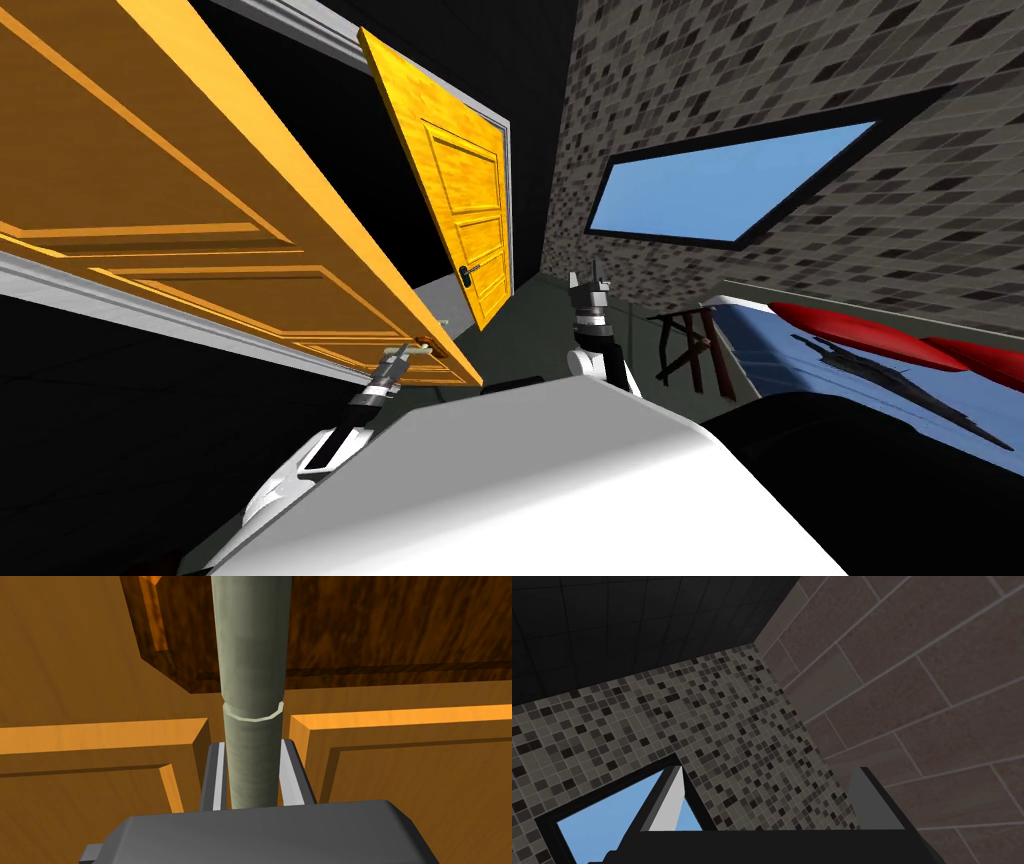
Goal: Pull the door open
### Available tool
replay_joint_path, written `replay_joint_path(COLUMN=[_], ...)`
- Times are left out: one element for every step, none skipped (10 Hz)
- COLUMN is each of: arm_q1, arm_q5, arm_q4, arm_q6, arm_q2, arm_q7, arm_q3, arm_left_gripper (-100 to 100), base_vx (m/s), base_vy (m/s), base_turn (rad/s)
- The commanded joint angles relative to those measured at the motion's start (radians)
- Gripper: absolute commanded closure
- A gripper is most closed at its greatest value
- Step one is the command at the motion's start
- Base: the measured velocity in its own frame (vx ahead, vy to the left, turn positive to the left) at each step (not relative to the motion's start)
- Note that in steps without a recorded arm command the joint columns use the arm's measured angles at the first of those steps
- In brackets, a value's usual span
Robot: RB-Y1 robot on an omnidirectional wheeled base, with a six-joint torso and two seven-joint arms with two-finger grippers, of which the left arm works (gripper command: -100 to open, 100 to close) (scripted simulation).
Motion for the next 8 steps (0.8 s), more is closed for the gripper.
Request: replay_joint_path(arm_q1=[0.002,0.005,0.007,0.01,0.013,0.015,0.018,0.02], arm_q5=[-0.002,-0.003,-0.003,-0.004,-0.005,-0.006,-0.007,-0.007], arm_q4=[0.006,0.012,0.018,0.024,0.03,0.036,0.042,0.046], arm_q6=[-0.024,-0.037,-0.05,-0.064,-0.078,-0.092,-0.104,-0.115], arm_q2=[0.005,0.01,0.014,0.019,0.024,0.028,0.032,0.035], arm_q7=[0.007,0.011,0.015,0.019,0.024,0.028,0.032,0.035], arm_q3=[-0.005,-0.007,-0.01,-0.012,-0.015,-0.018,-0.02,-0.022], arm_left_gripper=[100,100,100,100,100,100,100,100], base_vx=[-0.206,-0.229,-0.215,-0.243,-0.237,-0.195,-0.172,-0.187], base_vy=[0.067,0.068,0.114,0.104,0.105,0.098,0.074,0.084], base_turn=[-0.223,-0.161,-0.16,-0.184,-0.171,-0.146,-0.127,-0.139])
